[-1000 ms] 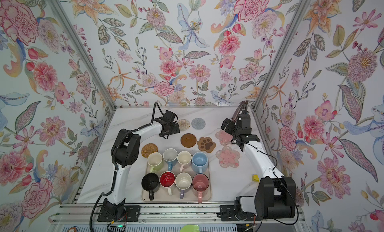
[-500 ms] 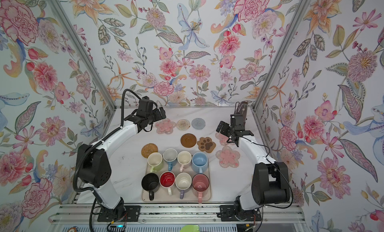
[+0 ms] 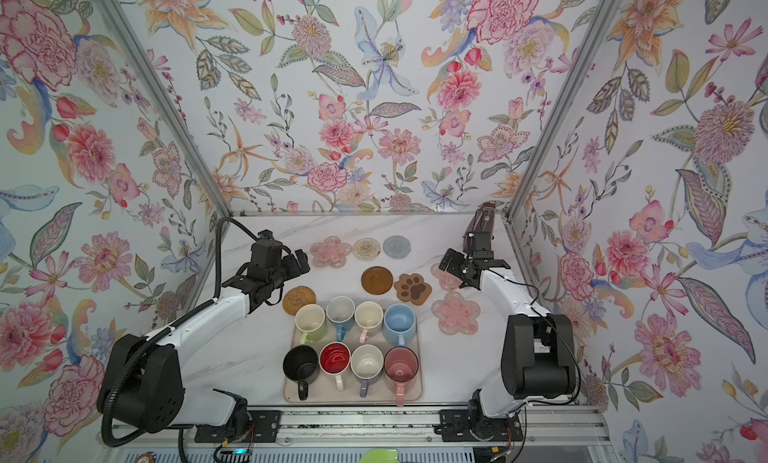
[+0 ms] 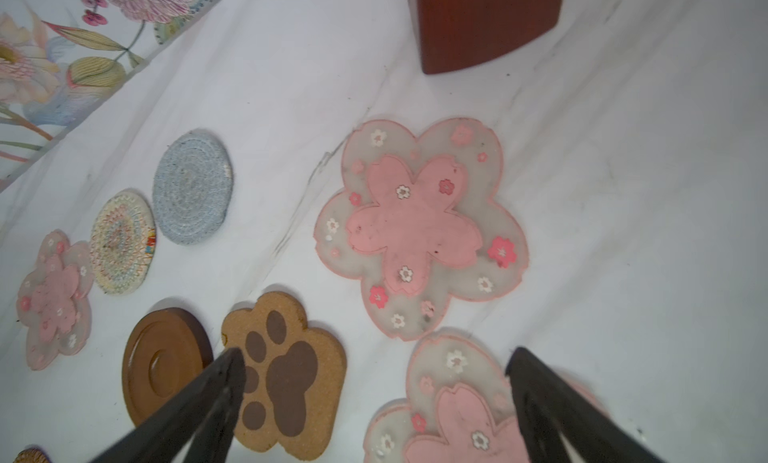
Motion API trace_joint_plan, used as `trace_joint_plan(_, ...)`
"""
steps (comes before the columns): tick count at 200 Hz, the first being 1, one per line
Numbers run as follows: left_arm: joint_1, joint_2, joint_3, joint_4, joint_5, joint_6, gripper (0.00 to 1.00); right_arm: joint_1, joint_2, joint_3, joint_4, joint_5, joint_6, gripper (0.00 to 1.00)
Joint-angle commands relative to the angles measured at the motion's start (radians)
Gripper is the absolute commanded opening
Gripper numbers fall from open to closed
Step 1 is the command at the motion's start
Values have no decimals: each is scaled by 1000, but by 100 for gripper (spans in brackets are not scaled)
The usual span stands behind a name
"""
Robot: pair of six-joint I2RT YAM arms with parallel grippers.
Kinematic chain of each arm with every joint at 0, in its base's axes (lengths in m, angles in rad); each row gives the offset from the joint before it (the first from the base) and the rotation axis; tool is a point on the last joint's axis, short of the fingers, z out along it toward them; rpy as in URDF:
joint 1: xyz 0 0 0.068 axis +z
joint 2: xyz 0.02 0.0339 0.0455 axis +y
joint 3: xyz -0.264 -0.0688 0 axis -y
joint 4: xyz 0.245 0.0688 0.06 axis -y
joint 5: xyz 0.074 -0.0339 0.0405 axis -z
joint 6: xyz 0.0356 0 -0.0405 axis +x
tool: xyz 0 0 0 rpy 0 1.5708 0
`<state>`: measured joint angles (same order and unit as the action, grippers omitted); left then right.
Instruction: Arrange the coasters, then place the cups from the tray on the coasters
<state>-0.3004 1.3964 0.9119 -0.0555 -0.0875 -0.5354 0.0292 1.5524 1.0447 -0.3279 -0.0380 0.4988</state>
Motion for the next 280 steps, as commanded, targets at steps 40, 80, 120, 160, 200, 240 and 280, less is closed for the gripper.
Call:
trace_joint_plan(40, 38, -51, -43, 77, -30, -22, 99, -75, 18, -51, -13, -20, 12, 99)
trace_joint_plan(80, 52, -63, -53, 76, -25, -34, 99, -75, 97, -39, 25, -28, 28, 99)
trace_joint_plan(120, 68, -81, -63, 69, -21, -43, 99, -71, 164, -25, 62, -51, 44, 99)
trace_joint_plan(160, 79, -99, -73, 68, -21, -52, 99, -54, 213, -12, 81, -54, 47, 99)
trace_joint_plan(200, 87, -102, -70, 62, -15, -54, 99, -30, 260, 17, 88, -50, 49, 99)
trace_joint_plan(240, 91, -108, -74, 57, -13, -60, 99, 6, 310, 66, 104, -53, 67, 99)
trace_joint_plan(280, 94, -120, -76, 54, -14, -60, 99, 47, 347, 128, 98, -44, 80, 99)
